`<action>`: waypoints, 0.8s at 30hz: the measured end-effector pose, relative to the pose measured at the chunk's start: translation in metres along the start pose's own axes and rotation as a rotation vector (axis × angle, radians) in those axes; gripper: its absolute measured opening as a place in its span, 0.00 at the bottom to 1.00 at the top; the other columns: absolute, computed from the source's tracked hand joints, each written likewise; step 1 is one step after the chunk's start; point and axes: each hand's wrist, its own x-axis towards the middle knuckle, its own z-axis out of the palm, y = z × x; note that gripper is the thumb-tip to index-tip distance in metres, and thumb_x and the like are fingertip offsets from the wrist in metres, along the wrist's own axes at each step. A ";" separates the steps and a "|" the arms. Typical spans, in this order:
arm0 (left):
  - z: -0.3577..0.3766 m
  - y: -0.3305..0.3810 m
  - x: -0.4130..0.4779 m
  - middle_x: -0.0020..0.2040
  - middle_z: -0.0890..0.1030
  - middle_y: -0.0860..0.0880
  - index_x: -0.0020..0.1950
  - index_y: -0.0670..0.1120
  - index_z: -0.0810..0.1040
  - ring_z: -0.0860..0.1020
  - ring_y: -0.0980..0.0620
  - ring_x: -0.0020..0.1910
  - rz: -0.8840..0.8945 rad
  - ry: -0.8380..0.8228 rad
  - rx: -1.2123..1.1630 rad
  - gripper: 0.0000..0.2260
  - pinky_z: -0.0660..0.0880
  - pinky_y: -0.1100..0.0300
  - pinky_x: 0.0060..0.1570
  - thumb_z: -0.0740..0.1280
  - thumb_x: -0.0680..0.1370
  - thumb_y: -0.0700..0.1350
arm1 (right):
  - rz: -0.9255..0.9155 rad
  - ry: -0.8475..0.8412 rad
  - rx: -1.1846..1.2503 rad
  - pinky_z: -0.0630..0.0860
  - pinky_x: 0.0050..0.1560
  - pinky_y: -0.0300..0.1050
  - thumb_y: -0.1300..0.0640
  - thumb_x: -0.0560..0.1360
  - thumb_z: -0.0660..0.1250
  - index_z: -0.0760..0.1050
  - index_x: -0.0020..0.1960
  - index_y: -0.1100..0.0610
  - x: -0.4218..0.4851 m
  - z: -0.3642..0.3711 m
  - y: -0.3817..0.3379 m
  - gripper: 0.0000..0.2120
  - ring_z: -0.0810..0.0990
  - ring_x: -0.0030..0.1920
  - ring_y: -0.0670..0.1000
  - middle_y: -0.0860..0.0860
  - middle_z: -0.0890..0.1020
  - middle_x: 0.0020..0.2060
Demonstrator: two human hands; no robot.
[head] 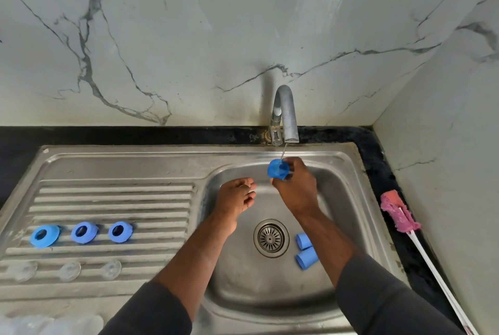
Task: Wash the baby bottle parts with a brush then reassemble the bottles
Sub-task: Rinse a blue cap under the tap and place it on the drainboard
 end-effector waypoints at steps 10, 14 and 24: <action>-0.004 0.002 0.004 0.59 0.82 0.42 0.65 0.40 0.77 0.81 0.44 0.60 -0.002 -0.028 -0.004 0.12 0.77 0.54 0.59 0.62 0.83 0.38 | -0.038 0.025 -0.003 0.75 0.49 0.33 0.62 0.71 0.75 0.75 0.64 0.55 0.000 0.001 -0.001 0.23 0.82 0.53 0.48 0.49 0.82 0.54; 0.001 -0.001 0.004 0.59 0.83 0.42 0.64 0.41 0.78 0.81 0.45 0.59 -0.014 -0.034 0.000 0.11 0.78 0.52 0.60 0.62 0.83 0.39 | -0.036 0.054 0.014 0.72 0.46 0.25 0.63 0.71 0.76 0.75 0.63 0.55 -0.002 -0.003 0.001 0.23 0.82 0.51 0.47 0.48 0.82 0.52; 0.005 0.003 0.006 0.58 0.83 0.43 0.64 0.41 0.78 0.82 0.46 0.58 0.015 -0.045 0.018 0.11 0.79 0.56 0.55 0.62 0.83 0.40 | -0.028 -0.015 0.058 0.72 0.48 0.31 0.64 0.70 0.76 0.75 0.65 0.54 0.004 -0.003 -0.003 0.25 0.80 0.54 0.46 0.47 0.81 0.54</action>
